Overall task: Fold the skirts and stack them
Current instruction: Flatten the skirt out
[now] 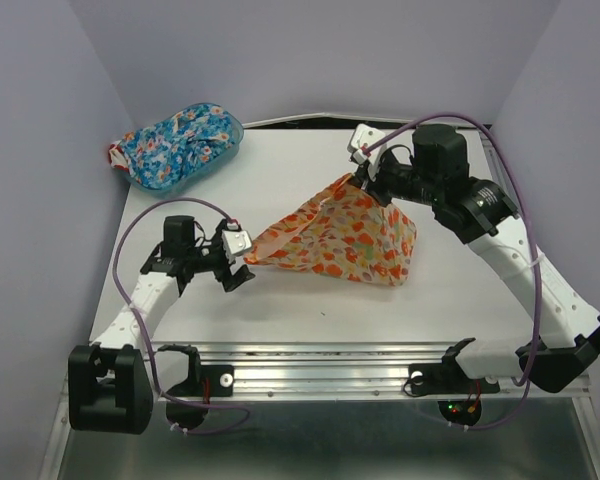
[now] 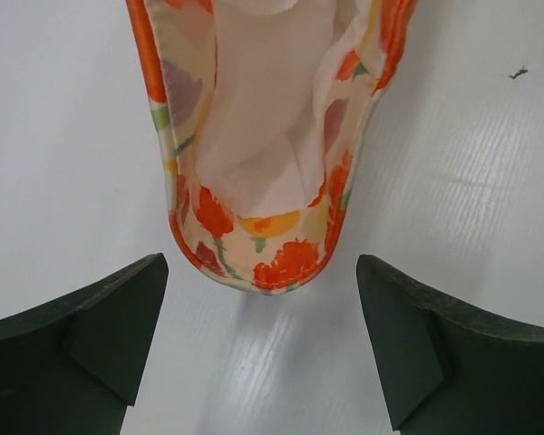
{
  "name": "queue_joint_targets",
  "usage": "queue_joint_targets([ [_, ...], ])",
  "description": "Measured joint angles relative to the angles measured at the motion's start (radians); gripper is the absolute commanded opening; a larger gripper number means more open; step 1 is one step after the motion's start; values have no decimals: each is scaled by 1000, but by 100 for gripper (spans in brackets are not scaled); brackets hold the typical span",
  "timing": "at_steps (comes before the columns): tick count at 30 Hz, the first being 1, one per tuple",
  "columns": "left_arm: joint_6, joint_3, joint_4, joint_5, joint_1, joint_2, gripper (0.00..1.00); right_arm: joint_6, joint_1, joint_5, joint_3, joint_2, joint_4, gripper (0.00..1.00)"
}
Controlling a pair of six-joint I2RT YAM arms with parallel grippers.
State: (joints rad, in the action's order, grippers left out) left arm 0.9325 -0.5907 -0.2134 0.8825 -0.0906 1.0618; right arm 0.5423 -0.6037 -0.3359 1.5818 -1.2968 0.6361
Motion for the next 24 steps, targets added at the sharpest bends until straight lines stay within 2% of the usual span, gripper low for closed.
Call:
queue_joint_targets([
  [4, -45, -1, 92, 3, -14, 47, 95, 0, 0, 0, 6, 0, 3, 1],
  [7, -91, -10, 150, 8, -27, 83, 78, 0, 0, 8, 7, 0, 4, 1],
  [8, -98, -14, 160, 11, -28, 89, 62, 0, 0, 11, 7, 0, 5, 1],
  [11, -132, -32, 183, 31, -32, 99, 36, -4, 0, 34, 7, 0, 5, 1],
  [12, -147, -37, 188, 34, -32, 97, 7, -7, 0, 51, 7, 0, 3, 1],
  [13, -159, -42, 193, 34, -32, 94, 0, -8, 0, 60, 7, 0, 0, 1],
  [18, -213, -114, 174, -2, -14, 72, 0, -16, 0, 214, 7, 8, -34, 1],
  [24, -308, -375, 121, -104, 84, 72, 0, -15, 2, 337, 3, 45, -76, 1],
])
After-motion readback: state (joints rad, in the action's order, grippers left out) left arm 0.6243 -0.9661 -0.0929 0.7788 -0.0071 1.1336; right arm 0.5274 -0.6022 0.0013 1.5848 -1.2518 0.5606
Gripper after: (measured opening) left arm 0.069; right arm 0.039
